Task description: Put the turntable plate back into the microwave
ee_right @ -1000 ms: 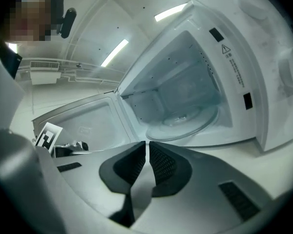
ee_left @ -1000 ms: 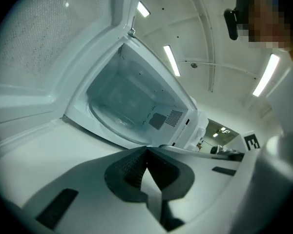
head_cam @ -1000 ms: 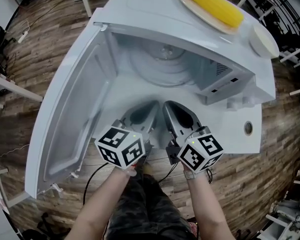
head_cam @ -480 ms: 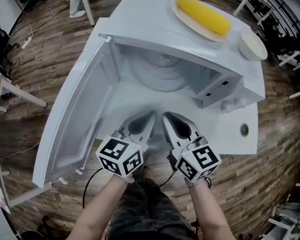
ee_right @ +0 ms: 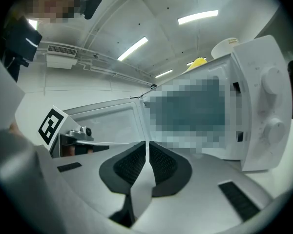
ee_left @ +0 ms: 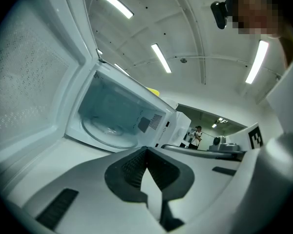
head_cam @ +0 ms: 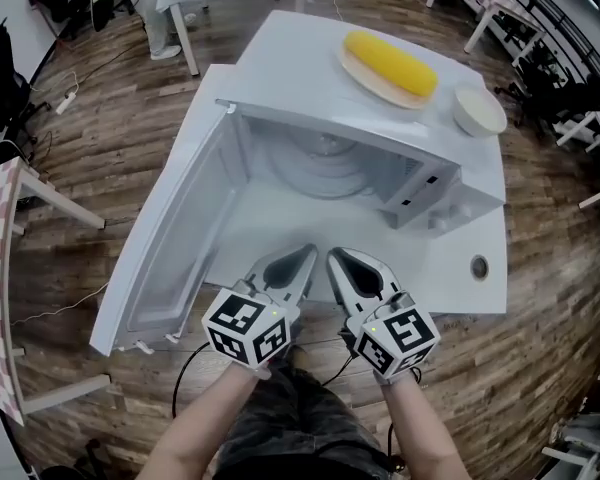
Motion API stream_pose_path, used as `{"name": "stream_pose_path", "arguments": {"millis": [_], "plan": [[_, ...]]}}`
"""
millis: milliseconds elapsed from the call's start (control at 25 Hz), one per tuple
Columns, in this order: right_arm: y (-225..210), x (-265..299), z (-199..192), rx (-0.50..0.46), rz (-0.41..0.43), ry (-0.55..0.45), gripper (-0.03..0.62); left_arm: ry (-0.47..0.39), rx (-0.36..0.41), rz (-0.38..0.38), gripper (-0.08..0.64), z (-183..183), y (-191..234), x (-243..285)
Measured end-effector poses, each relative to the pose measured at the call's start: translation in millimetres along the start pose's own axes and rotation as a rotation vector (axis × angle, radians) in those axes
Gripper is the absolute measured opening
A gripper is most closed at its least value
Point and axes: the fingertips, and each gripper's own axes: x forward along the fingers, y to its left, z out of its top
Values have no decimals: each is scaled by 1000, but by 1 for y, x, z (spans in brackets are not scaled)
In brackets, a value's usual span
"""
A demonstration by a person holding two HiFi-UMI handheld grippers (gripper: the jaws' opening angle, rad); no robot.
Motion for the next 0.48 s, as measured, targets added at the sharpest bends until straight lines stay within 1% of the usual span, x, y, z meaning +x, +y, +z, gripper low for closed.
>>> {"name": "stream_pose_path", "arguments": {"millis": [240, 360, 480], "plan": [[16, -17, 10, -1, 17, -3, 40, 2, 3, -6, 12, 5, -17, -14], [27, -24, 8, 0, 25, 5, 40, 11, 22, -14, 12, 6, -26, -20], [34, -34, 3, 21, 19, 12, 40, 22, 19, -15, 12, 2, -34, -28]]}}
